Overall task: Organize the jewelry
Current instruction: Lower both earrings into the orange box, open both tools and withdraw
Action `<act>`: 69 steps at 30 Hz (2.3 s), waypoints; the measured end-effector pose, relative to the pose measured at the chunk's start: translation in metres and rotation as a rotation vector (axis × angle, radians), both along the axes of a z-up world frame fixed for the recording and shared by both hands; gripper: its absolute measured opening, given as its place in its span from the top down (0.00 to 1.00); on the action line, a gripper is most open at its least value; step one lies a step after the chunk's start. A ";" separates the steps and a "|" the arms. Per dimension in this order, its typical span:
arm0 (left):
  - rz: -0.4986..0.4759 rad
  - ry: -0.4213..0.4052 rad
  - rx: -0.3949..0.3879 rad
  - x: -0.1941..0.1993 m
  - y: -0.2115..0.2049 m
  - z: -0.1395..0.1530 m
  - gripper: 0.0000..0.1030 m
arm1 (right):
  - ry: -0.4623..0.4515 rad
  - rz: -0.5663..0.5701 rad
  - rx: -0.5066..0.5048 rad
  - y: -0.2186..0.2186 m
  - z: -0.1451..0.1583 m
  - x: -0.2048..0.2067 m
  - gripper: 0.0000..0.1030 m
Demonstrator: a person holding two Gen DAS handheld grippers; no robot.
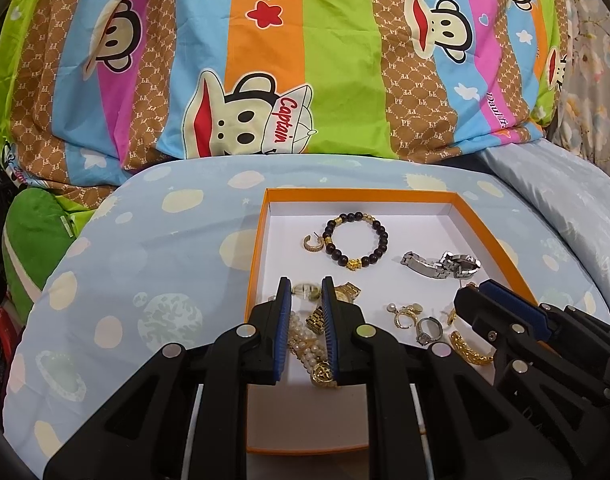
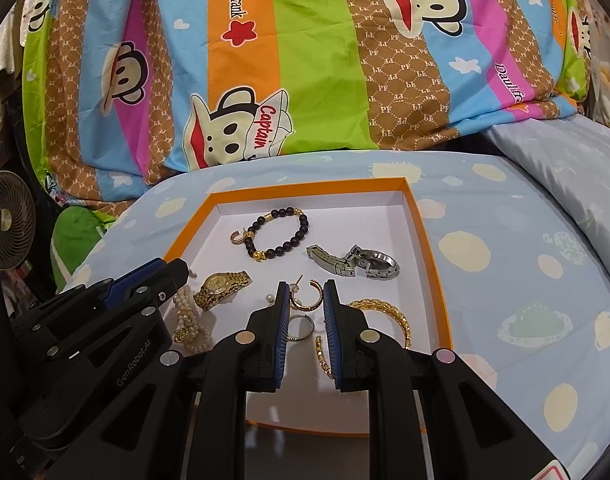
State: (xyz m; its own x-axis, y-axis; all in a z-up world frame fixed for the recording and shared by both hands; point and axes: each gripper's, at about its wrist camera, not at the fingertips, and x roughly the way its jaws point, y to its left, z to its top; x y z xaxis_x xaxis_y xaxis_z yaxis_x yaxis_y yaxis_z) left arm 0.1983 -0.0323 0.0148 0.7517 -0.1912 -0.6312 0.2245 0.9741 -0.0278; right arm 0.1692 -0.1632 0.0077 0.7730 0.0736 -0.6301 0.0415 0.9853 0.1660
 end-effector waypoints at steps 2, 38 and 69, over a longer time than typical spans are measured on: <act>0.000 -0.001 0.000 0.000 0.000 0.000 0.85 | 0.000 0.000 0.000 0.000 0.000 0.000 0.84; 0.024 -0.012 0.009 -0.002 0.003 0.001 0.68 | -0.016 -0.026 0.001 -0.004 0.001 -0.005 0.70; 0.048 0.005 0.004 -0.078 0.016 0.001 0.62 | -0.006 -0.132 -0.044 -0.013 0.002 -0.094 0.67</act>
State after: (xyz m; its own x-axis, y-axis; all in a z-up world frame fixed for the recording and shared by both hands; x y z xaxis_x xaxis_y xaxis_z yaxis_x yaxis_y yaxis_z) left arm 0.1198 -0.0165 0.0163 0.7568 -0.1530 -0.6355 0.1777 0.9838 -0.0252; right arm 0.0754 -0.1765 0.0098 0.7779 -0.0563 -0.6259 0.1699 0.9777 0.1232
